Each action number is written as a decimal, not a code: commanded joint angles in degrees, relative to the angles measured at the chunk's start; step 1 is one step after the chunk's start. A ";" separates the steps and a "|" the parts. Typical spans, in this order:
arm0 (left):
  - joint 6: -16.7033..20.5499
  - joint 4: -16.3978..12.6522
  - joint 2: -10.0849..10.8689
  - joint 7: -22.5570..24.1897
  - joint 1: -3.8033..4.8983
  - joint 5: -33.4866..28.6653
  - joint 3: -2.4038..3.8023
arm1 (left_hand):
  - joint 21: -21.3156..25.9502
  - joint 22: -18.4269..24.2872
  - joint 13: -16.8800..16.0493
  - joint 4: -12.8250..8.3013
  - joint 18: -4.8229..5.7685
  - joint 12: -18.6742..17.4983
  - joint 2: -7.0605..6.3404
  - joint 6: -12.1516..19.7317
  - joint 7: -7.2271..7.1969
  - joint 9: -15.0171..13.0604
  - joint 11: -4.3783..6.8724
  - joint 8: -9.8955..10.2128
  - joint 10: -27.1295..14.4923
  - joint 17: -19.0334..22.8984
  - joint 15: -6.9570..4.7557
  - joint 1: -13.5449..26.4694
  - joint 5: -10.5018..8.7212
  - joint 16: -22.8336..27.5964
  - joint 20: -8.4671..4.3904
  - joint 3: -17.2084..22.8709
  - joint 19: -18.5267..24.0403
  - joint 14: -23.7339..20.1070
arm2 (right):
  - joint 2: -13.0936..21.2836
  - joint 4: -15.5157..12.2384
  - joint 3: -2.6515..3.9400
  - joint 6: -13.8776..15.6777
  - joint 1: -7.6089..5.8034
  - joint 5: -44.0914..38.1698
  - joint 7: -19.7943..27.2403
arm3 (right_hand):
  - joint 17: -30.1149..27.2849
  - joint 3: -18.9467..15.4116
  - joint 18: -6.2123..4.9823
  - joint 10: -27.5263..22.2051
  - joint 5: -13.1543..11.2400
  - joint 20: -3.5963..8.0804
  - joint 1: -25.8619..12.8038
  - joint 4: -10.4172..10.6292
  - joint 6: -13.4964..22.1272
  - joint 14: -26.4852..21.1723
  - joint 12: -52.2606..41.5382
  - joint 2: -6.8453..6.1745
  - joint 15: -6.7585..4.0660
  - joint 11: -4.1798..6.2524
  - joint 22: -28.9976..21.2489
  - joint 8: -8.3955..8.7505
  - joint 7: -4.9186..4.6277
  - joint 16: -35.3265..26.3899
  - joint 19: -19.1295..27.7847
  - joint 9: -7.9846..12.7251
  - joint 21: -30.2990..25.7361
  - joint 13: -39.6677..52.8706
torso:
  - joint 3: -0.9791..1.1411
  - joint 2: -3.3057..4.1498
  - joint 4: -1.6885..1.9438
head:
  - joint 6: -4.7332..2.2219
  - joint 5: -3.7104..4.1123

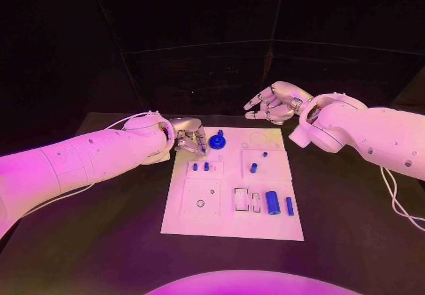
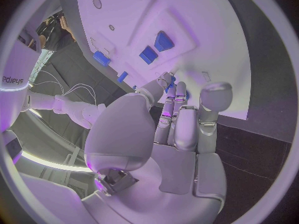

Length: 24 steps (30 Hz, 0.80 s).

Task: Assemble the parts on the task board

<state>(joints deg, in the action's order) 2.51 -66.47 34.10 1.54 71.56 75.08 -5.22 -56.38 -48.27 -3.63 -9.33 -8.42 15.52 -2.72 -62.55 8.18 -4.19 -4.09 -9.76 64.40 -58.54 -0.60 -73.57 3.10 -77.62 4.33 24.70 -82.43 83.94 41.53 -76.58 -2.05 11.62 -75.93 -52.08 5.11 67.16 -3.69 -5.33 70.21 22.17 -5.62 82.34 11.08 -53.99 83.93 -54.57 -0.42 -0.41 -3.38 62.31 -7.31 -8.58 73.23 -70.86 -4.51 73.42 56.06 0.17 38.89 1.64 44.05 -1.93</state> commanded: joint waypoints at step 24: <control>-2.56 0.72 -0.89 -0.63 -0.26 -0.29 -0.13 | -0.38 -0.18 -0.07 -0.12 0.77 -0.47 0.08 -0.42 -0.18 -0.01 0.12 0.31 0.63 0.22 -0.48 0.42 -0.11 0.03 0.07 0.52 -0.35 0.84 | -0.04 -0.05 0.03 -0.32 -0.11 -0.07 0.51 | -0.08 0.18 -0.85 -0.01 0.27 0.09 0.24 -0.28 -0.08 0.85 0.02 0.21 -0.49 0.04 -0.07 -0.27 0.01 -0.23 0.24 0.09 -0.14 0.05 | -0.01 -0.02 0.04 | 0.32 -0.07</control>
<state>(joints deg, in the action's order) 0.88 -65.78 33.27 1.16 71.28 75.00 -5.31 -56.38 -48.35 -3.63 -9.49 -8.42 15.29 -2.73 -62.76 7.97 -4.16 -3.89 -9.73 64.60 -58.36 -0.60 -73.57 3.10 -77.62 4.33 24.86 -82.42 83.94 41.51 -76.60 -2.05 11.57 -75.93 -52.08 5.13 67.16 -3.70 -5.33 70.21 22.17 -5.62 82.34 11.08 -53.99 83.93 -54.57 -0.42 -0.41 -3.38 62.31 -7.31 -8.58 73.23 -70.86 -4.52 73.42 56.06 0.16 38.85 1.72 44.35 -1.98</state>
